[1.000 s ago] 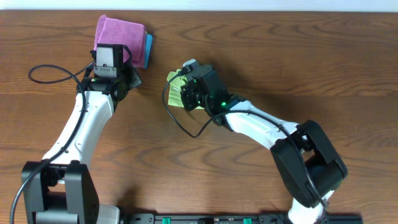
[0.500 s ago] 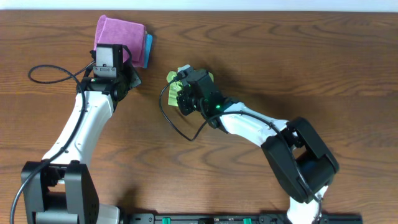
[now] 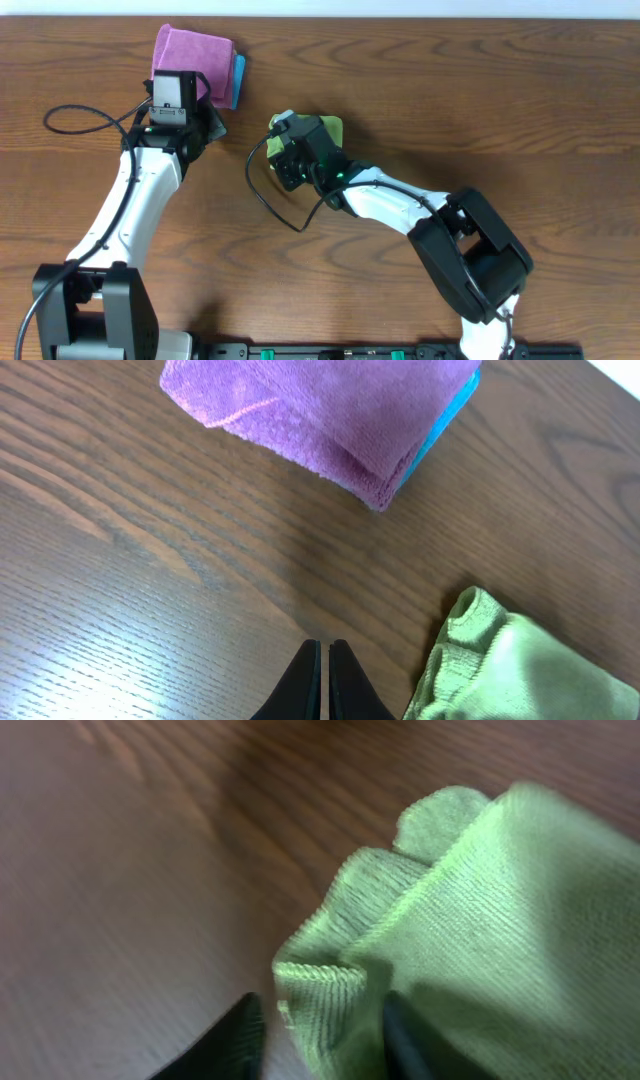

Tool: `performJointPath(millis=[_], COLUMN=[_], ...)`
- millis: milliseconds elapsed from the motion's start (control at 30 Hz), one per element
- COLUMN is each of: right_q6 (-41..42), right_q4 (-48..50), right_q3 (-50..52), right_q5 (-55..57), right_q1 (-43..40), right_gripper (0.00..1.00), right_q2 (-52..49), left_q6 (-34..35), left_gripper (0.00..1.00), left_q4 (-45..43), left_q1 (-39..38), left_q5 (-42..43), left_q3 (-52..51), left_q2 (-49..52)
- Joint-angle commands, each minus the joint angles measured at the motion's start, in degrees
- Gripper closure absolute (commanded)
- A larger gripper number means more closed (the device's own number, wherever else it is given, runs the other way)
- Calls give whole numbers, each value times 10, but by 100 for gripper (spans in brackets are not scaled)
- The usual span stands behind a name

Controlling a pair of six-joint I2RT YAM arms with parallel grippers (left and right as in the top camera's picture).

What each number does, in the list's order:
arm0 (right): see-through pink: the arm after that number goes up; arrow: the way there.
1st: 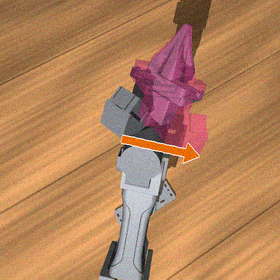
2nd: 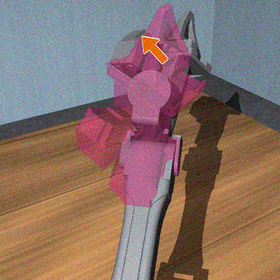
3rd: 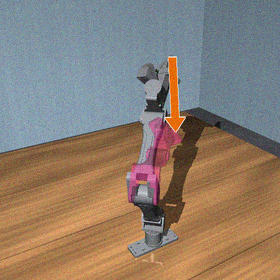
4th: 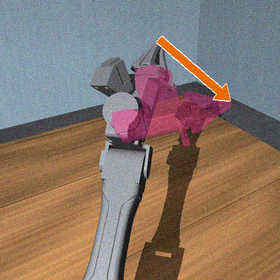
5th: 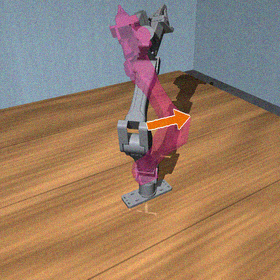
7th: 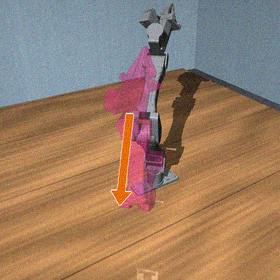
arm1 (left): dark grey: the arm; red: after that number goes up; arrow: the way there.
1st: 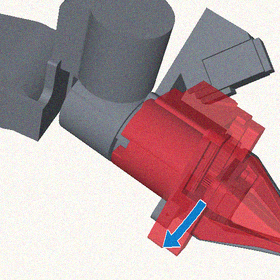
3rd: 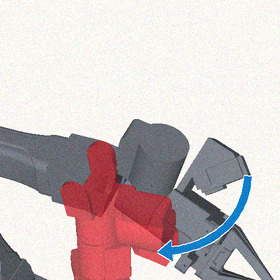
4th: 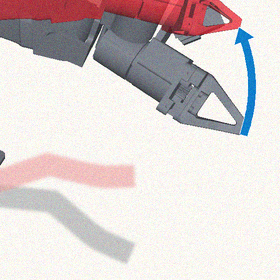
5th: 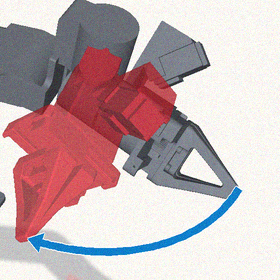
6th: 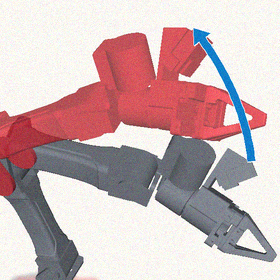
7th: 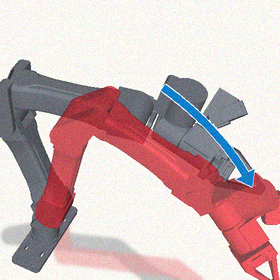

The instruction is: Fold the cloth

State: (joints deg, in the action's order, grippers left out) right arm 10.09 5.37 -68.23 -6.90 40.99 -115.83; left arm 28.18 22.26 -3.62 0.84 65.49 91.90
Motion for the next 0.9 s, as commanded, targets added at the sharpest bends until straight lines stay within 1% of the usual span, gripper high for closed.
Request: performJointPath(millis=[0, 67, 200, 267, 367, 433, 500, 533, 633, 667, 733, 767, 800, 867], right_q6=[-4, -4, -3, -3, -3, -3, -3, -3, -2, 6, 26, 42, 57, 79], right_q4=[0, 0, -2, -7, -19, -31, -47, -60, -92, -105, -135, -154, -178, -224], right_q3=[-14, -14, -17, -24, -33, -33, -33, -33, -33, -33, -33, -33, -33, -33], right_q5=[-26, -35, -41, -30, 6, 24, 26, 26, 26, 26, 29, 35, 42, 43], right_q1=[13, 17, 18, 16, 9, 1, -7, -13, -21, -22, -29, -33, -40, -56], right_gripper=[47, 44, 40, 36, 25, 17, 9, 2, 1, 1, 1, 1, 1, 1], right_q2=[-8, -8, -3, 13, 41, 69, 96, 115, 153, 167, 195, 211, 229, 262], left_q6=[-12, -12, -12, -11, -6, 4, 7, 13, 39, 47, 65, 75, 87, 101], left_gripper=[94, 94, 94, 92, 75, 61, 50, 48, 39, 33, 22, 20, 14, 9], left_q4=[2, 2, 4, 4, 4, 6, 7, 7, 15, 19, 34, 43, 53, 64], left_q1=[9, 12, 18, 19, 19, 19, 19, 19, 19, 19, 19, 19, 19, 19], left_q5=[-10, -10, -10, -10, -6, -5, 5, 14, 32, 41, 70, 89, 106, 144], left_q3=[-1, -1, -1, -1, -1, -1, -1, -1, -1, -1, -1, -1, -1, -2], left_q2=[-16, -18, -21, -25, -37, -50, -64, -74, -92, -96, -98, -98, -98, -98])
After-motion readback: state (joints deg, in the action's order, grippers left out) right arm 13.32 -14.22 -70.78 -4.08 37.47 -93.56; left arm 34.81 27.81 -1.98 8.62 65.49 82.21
